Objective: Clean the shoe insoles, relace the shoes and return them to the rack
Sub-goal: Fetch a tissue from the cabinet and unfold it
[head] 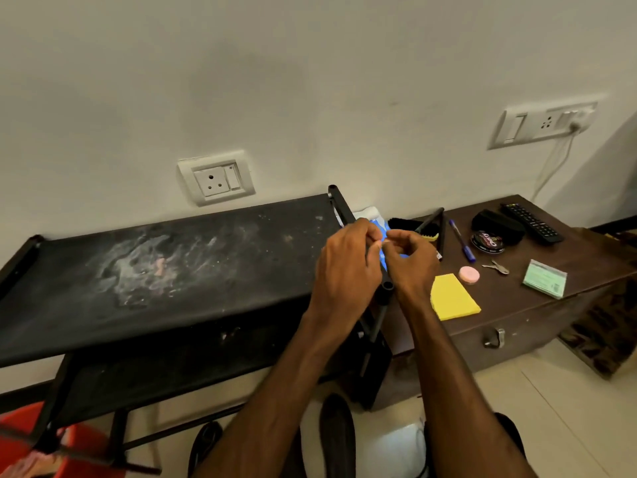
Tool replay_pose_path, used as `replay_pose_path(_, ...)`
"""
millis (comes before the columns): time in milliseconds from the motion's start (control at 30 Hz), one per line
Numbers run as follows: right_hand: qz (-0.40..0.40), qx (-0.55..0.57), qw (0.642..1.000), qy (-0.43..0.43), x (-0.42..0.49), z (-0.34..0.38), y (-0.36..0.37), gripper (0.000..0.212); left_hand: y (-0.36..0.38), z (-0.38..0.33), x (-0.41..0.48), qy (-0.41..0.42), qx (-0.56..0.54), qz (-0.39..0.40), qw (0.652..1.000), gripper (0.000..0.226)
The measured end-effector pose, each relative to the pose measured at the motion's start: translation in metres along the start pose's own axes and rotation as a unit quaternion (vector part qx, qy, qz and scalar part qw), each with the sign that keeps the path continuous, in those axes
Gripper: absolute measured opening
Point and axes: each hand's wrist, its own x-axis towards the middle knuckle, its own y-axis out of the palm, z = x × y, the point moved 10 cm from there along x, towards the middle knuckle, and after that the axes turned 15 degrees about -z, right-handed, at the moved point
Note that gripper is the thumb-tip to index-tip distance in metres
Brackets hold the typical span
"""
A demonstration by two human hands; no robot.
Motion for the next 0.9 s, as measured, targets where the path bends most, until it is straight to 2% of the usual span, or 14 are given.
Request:
replay_pose_path(133,0.034,-0.042,0.995,-0.080,0.013,0.011,0.021,0.014,0.006,0.017,0.005,-0.018,0.017,0.008,1.000,0.009)
replay_pose_path(233,0.050,-0.114,0.983,-0.134,0.024,0.013,0.035,0.016,0.008,0.027,0.001,-0.036,0.010,0.014,0.999,0.012)
replay_pose_path(367,0.128,-0.201,0.958,-0.162,0.023,-0.002,0.061,0.021,0.003,0.034,0.004,-0.055,-0.009,0.005,0.998,0.011)
replay_pose_path(467,0.153,-0.243,0.940,-0.183,0.019,-0.009,0.070,0.025,0.000,0.035,0.004,-0.067,-0.028,0.001,0.997,0.011)
replay_pose_path(733,0.097,-0.291,0.937,-0.167,0.031,-0.017,0.061,0.029,-0.002,0.039,0.004,-0.093,-0.050,-0.001,0.994,0.008)
replay_pose_path(900,0.083,-0.295,0.938,-0.164,0.035,-0.014,0.061,0.018,0.001,0.042,0.004,-0.108,-0.048,0.004,0.993,0.007)
